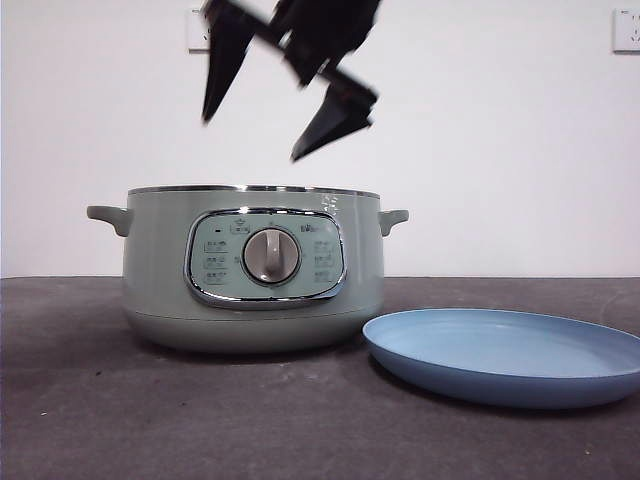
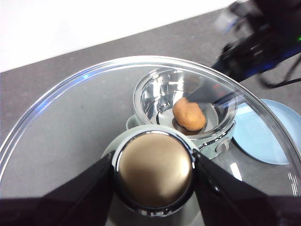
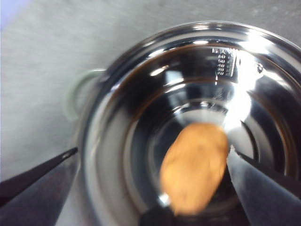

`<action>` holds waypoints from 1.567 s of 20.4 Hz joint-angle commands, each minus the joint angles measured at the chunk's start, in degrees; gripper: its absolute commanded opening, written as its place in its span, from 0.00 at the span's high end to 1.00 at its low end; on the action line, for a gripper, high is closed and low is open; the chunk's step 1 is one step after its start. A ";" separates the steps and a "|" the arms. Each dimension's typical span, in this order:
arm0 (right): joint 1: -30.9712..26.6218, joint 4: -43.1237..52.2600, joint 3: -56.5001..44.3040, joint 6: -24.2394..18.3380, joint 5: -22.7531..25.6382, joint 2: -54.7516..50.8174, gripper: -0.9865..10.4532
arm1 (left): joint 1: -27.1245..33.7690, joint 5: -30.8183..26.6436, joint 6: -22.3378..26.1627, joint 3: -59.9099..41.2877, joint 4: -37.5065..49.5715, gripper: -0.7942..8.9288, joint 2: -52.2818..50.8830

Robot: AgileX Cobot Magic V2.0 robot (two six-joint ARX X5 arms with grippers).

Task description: Take the potato out from the steamer,put the potato on the plate,close the lid

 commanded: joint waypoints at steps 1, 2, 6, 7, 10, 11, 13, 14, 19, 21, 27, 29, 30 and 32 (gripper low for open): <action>1.16 0.81 1.25 -1.55 5.51 4.55 0.37 | 0.11 0.24 -0.61 1.22 1.60 0.93 -1.09; 1.51 1.33 1.25 -2.05 8.15 5.92 0.37 | 0.11 0.24 -0.61 1.22 1.33 0.93 -1.18; 1.73 1.73 1.25 -2.19 11.65 10.29 0.38 | 0.11 0.28 -0.57 1.22 1.01 0.93 -1.18; 1.73 1.66 1.25 -2.19 12.22 10.75 0.39 | 0.11 0.31 -0.57 1.22 0.94 0.93 -1.18; 1.73 1.84 1.25 -1.90 12.28 12.07 0.40 | 0.11 0.33 -0.37 1.22 0.50 0.93 -1.18; 1.73 1.79 1.25 -1.84 12.28 12.37 0.41 | 0.11 0.31 -0.39 1.22 0.48 0.93 -1.18; 1.73 1.51 1.25 -1.70 12.04 12.72 0.56 | 0.11 0.33 -0.35 1.22 0.50 0.93 -1.18; 1.73 1.53 1.25 -1.73 12.07 12.72 0.62 | 0.11 0.37 -0.35 1.22 0.55 0.93 -1.18; 1.77 1.55 1.31 -2.01 11.72 11.34 0.92 | 0.11 0.50 -0.37 1.22 0.74 0.93 -1.16; 1.77 1.49 1.31 -2.97 11.74 7.69 0.92 | 0.11 0.50 -0.37 1.22 0.74 0.93 -1.16; 1.64 -12.68 1.29 -5.73 12.24 -12.20 0.92 | 0.11 3.21 -0.31 1.22 1.88 0.93 -1.01; 1.64 -18.10 1.05 -6.12 12.33 -18.10 0.93 | 0.11 3.65 0.02 1.22 2.36 0.93 -1.01; 1.64 -19.54 0.48 -6.43 12.33 -20.11 0.93 | 0.11 3.67 0.11 1.22 2.56 0.93 -1.01; 1.62 -20.90 -2.93 -6.47 14.16 -24.90 0.93 | 0.11 3.72 0.11 1.22 2.93 0.93 -1.01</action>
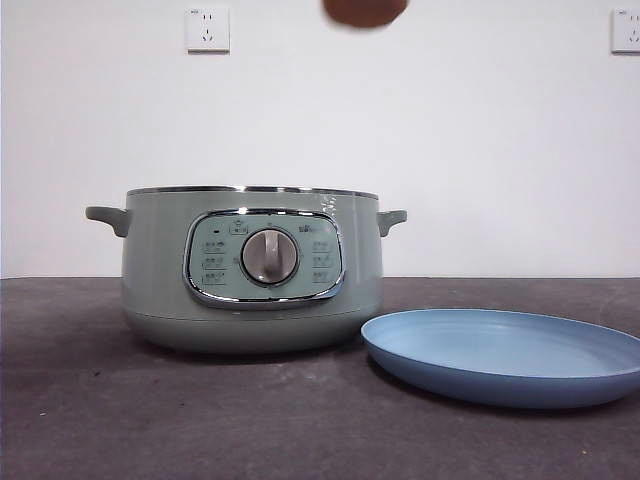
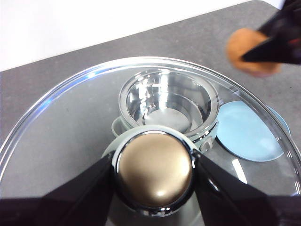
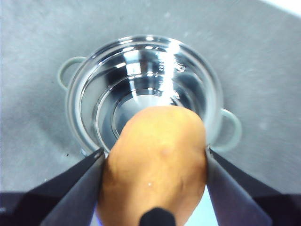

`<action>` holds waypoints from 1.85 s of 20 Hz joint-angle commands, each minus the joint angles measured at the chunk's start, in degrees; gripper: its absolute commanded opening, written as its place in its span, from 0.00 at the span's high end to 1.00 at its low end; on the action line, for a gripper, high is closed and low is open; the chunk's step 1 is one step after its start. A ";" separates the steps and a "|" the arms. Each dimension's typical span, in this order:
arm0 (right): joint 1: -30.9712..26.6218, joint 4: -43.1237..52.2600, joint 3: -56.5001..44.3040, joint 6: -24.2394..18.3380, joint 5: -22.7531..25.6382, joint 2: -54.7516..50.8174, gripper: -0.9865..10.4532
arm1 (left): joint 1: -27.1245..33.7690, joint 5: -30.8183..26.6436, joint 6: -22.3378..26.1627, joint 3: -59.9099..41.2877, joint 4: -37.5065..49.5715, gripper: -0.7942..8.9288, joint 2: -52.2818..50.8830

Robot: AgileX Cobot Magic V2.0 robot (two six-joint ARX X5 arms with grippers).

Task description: Take the potato out from the steamer,put the potato on the plate,close the lid

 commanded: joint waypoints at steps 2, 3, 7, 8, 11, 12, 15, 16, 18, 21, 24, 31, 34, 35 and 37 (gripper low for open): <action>-0.13 0.11 -9.73 0.04 3.87 -7.34 0.93 | 0.11 0.17 0.35 0.96 3.23 0.93 -0.44; -0.61 1.33 -14.64 0.55 3.85 -10.45 0.93 | 0.11 0.17 0.74 0.96 3.23 0.93 -0.44; -4.07 9.51 -33.99 3.08 3.54 -20.57 0.93 | 0.11 0.20 0.79 0.96 3.21 0.93 -0.44; -5.09 11.43 -37.81 3.37 3.37 -21.81 0.93 | 0.11 0.20 0.79 0.96 3.19 0.93 -0.44; -8.17 19.28 -48.35 3.56 1.84 -22.75 0.93 | 0.11 0.22 0.85 0.96 3.13 0.93 -0.44; -8.94 22.53 -50.93 4.02 -0.66 -22.23 0.93 | 0.11 0.48 0.85 0.96 3.06 0.93 -0.44; -10.45 31.43 -56.24 4.50 -2.54 -18.53 0.92 | 0.11 3.10 0.87 0.96 3.04 0.93 -0.44; -11.06 33.75 -56.94 4.50 -2.82 -16.81 0.92 | 0.11 3.13 0.87 0.96 3.10 0.93 -0.42; -12.17 37.20 -57.05 4.24 -3.63 -12.72 0.92 | 0.11 3.15 0.87 0.96 3.19 0.93 -0.42; -14.29 41.64 -57.05 3.89 -5.84 -6.14 0.92 | 0.11 3.15 0.87 0.96 3.26 0.93 -0.42; -15.82 42.99 -57.05 3.83 -7.02 -1.57 0.92 | 0.11 3.26 0.98 0.96 4.33 0.93 0.79; -16.92 42.31 -57.02 3.96 -7.28 -0.74 0.45 | 0.04 9.05 1.84 0.96 10.97 0.93 9.94; -16.94 42.21 -57.00 4.37 -7.19 -1.33 0.36 | -0.17 12.20 2.86 0.96 16.92 0.93 15.74; -17.00 42.21 -56.94 4.39 -7.15 -1.97 0.36 | -0.72 12.20 2.86 0.96 19.45 0.93 18.21; -17.31 41.35 -56.35 4.55 -7.13 -3.82 0.36 | -1.84 12.15 3.43 0.96 23.41 0.93 23.06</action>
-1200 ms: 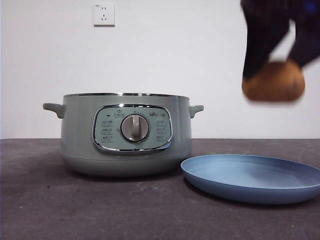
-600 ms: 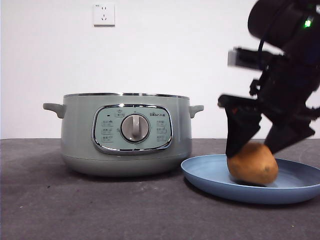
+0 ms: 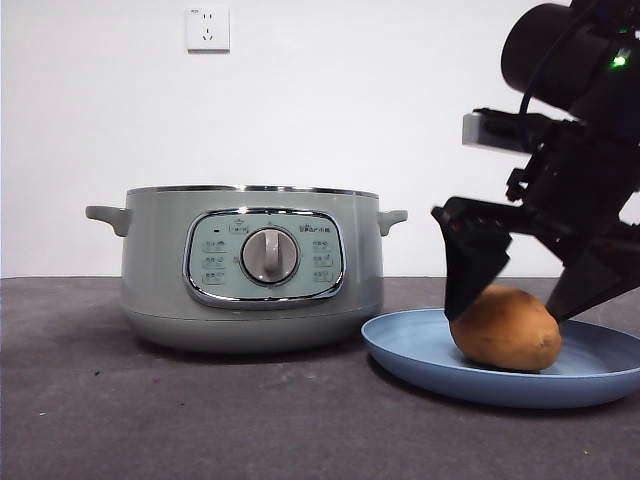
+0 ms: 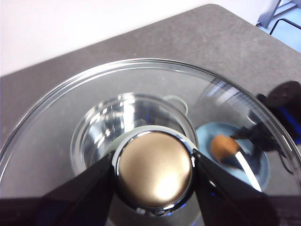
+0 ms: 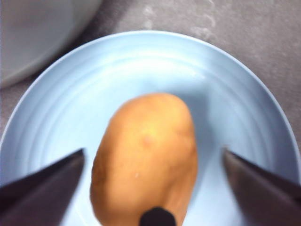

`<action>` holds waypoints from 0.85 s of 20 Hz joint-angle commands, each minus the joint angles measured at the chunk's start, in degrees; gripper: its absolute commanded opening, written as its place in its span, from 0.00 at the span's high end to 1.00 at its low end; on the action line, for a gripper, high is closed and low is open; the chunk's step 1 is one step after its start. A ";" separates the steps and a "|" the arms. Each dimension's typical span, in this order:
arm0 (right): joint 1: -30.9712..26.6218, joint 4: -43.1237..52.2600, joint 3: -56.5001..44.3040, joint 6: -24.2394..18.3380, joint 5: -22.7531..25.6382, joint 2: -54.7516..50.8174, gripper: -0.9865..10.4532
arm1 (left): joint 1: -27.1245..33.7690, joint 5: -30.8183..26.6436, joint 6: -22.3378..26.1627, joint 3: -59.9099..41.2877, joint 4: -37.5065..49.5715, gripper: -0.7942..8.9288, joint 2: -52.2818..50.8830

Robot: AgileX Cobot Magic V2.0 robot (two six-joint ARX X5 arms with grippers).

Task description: Take the potato out from the steamer,put the potato on the plate,close the lid

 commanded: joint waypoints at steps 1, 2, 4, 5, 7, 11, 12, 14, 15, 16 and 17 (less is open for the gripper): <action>-0.17 -0.31 0.13 0.74 0.09 -2.97 0.36 | -0.98 0.66 1.86 0.94 5.66 0.93 4.70; -0.17 -1.11 0.37 0.76 0.11 -4.92 0.36 | -1.33 0.50 2.25 0.94 6.99 0.93 7.32; -0.17 -3.48 1.11 0.76 0.39 -9.22 0.36 | -2.23 0.46 2.49 0.94 9.29 0.93 11.98; -0.17 -4.81 1.51 0.76 0.39 -11.56 0.36 | -2.64 0.22 3.02 0.94 10.08 0.93 13.81; -0.17 -7.78 2.34 0.81 0.35 -17.35 0.36 | -3.21 -0.02 3.74 0.94 12.20 0.93 17.77; -0.17 -14.93 4.61 1.22 0.39 -29.62 0.37 | -3.65 -0.46 4.02 0.94 16.66 0.93 24.13; -0.17 -16.24 5.57 1.20 0.48 -32.52 0.37 | -3.65 -1.09 4.04 0.94 17.25 0.93 25.38; -0.17 -18.08 7.61 1.20 1.62 -37.00 0.37 | -3.65 -1.25 4.37 0.94 18.32 0.93 27.39; -0.17 -18.56 8.61 1.18 2.08 -38.77 0.37 | -3.65 -1.25 4.37 0.94 18.78 0.93 28.24; -0.17 -18.67 9.55 1.20 2.10 -40.19 0.37 | -3.67 -1.22 4.37 0.94 19.17 0.93 29.05; -0.17 -18.64 10.54 1.22 2.45 -41.20 0.37 | -3.67 -1.20 4.37 0.94 19.43 0.93 29.83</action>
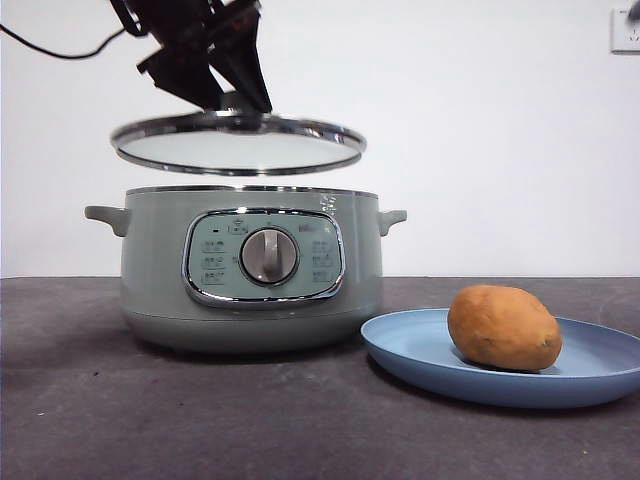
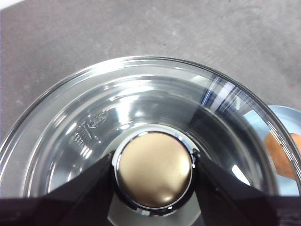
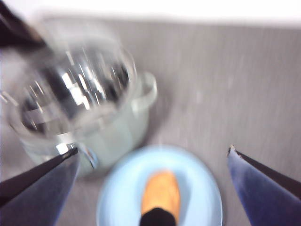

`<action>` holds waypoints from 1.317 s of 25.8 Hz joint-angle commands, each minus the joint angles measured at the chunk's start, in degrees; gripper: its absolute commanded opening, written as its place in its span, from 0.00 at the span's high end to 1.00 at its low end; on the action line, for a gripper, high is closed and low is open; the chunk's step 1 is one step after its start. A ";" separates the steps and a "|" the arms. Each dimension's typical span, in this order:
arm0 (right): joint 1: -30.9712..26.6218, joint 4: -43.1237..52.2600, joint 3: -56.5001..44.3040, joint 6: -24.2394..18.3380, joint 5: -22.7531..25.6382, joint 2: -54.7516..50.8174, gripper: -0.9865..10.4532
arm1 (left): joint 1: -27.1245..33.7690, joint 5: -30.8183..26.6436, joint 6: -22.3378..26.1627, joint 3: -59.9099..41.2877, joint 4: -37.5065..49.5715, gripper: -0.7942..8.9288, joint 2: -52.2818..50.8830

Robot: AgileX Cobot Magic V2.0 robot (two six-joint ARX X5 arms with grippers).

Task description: Take the potato out from the steamer,put the potato on the plate,close the lid

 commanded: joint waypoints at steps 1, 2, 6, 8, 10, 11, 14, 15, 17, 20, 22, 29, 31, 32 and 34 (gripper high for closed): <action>-0.02 0.04 1.84 0.37 1.90 -1.46 0.37 | -0.22 0.66 0.74 0.94 2.80 0.93 0.87; -0.02 0.04 2.54 0.37 2.82 -1.77 0.37 | -0.31 0.66 0.74 0.94 2.91 0.93 1.42; -0.02 0.26 3.37 0.37 2.99 -1.68 0.37 | -0.63 0.50 0.57 0.92 2.99 0.93 3.06; -0.02 0.52 3.37 0.35 2.99 -1.42 0.37 | -0.85 0.44 0.46 0.92 2.93 0.93 3.63; -0.02 0.55 3.37 0.35 2.99 -1.33 0.37 | -0.92 0.42 0.44 0.92 2.82 0.93 4.11; -0.02 0.57 3.37 0.35 2.99 -1.16 0.37 | -0.96 0.39 0.44 0.92 2.82 0.93 4.46; -0.02 0.57 3.37 0.35 2.99 -1.09 0.37 | -1.20 -0.98 0.44 0.90 2.51 0.93 4.79; -0.02 0.70 3.37 0.35 2.99 -1.09 0.37 | -1.38 -1.27 0.48 0.90 2.45 0.93 4.85; -0.02 0.85 3.37 0.33 2.99 -1.09 0.37 | -1.38 -1.27 0.48 0.90 2.05 0.93 4.85; -0.02 0.92 3.37 0.33 2.97 -1.09 0.37 | -1.36 -2.56 0.48 0.90 0.92 0.93 4.85; -0.02 0.90 3.37 0.33 2.97 -1.09 0.37 | -1.31 -3.56 0.52 0.92 0.07 0.93 4.87; 0.02 0.74 3.37 0.35 2.73 -1.09 0.37 | -1.33 -4.94 0.48 0.90 -1.33 0.87 4.87; 0.04 0.39 3.37 0.35 2.71 -1.09 0.37 | -1.38 -4.92 0.44 0.90 -1.57 0.70 4.87; 0.04 0.09 3.37 0.35 2.69 -1.09 0.37 | -1.38 -4.94 0.44 0.90 -1.68 0.57 4.87; 0.04 -0.42 3.37 0.37 2.58 -1.09 0.37 | -1.38 -4.92 0.42 0.90 -1.68 0.37 4.87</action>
